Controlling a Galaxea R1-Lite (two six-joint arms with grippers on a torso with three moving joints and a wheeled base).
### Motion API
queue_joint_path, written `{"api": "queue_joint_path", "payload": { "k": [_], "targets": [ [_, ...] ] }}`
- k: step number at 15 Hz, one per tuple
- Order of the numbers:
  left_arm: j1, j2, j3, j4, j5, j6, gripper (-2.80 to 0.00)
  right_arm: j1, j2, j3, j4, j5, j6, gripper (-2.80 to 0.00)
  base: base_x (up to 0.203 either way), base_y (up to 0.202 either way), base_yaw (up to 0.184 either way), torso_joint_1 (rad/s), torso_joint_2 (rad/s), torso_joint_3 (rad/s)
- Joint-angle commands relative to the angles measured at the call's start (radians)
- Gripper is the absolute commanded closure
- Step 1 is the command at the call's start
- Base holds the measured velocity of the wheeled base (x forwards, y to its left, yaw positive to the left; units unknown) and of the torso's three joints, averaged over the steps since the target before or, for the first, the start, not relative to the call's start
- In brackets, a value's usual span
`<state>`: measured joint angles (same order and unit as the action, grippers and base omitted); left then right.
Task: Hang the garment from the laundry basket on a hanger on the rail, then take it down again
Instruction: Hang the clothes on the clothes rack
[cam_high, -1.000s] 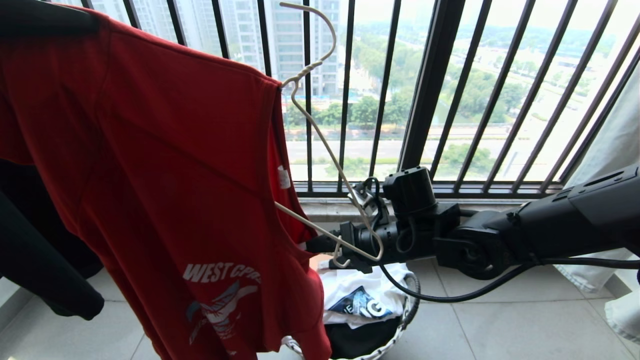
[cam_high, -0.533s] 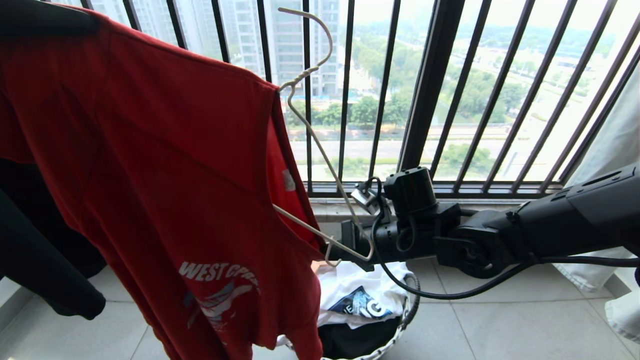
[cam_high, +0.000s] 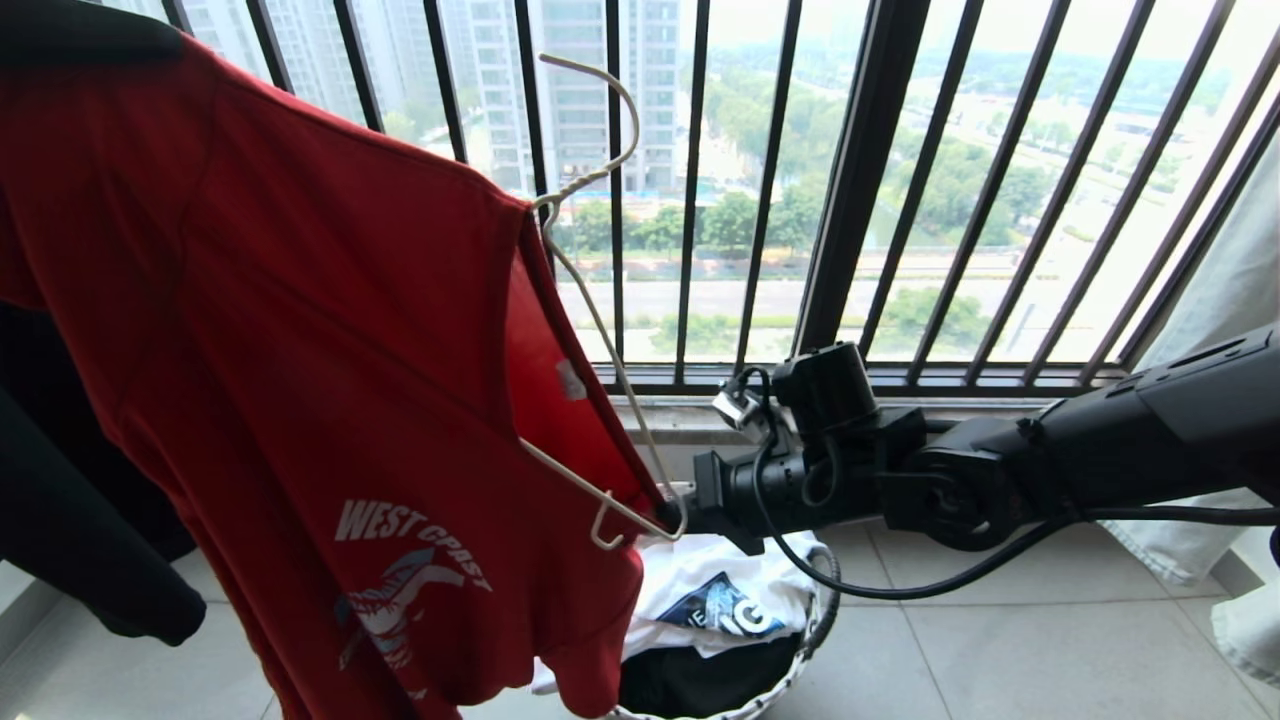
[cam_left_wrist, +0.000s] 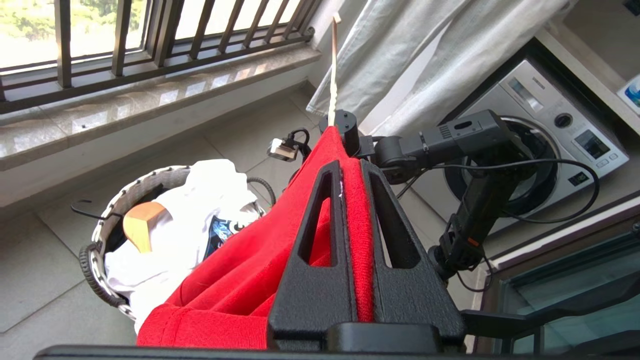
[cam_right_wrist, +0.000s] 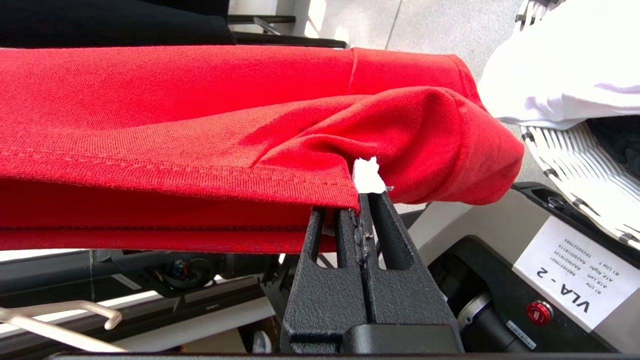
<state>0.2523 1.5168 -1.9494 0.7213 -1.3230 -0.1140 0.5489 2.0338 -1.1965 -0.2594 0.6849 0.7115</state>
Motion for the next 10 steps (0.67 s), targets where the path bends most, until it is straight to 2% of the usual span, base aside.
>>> {"api": "queue_joint_path", "payload": {
  "k": [1, 3, 6, 10],
  "targets": [
    [0.001, -0.001, 0.0, 0.0, -0.007, -0.001, 0.0, 0.011, -0.002, 0.004, 0.009, 0.005, 0.003, 0.0, 0.0, 0.0, 0.0, 0.0, 0.0, 0.0],
    [0.002, -0.004, -0.001, 0.0, -0.007, -0.001, 0.0, 0.021, -0.012, 0.014, 0.011, 0.02, 0.003, 0.0, 0.0, 0.0, 0.0, 0.0, 0.0, 0.0],
    [0.009, -0.021, -0.002, -0.001, -0.007, -0.003, 0.0, 0.028, -0.011, 0.012, 0.008, 0.103, 0.003, 0.0, 0.0, 0.0, 0.0, 0.0, 0.0, 0.0],
    [0.012, -0.024, -0.002, -0.036, -0.007, -0.003, 0.0, 0.031, -0.032, 0.011, 0.014, 0.119, 0.005, 0.0, 0.0, 0.0, 0.0, 0.0, 0.0, 0.0]
  ]
}}
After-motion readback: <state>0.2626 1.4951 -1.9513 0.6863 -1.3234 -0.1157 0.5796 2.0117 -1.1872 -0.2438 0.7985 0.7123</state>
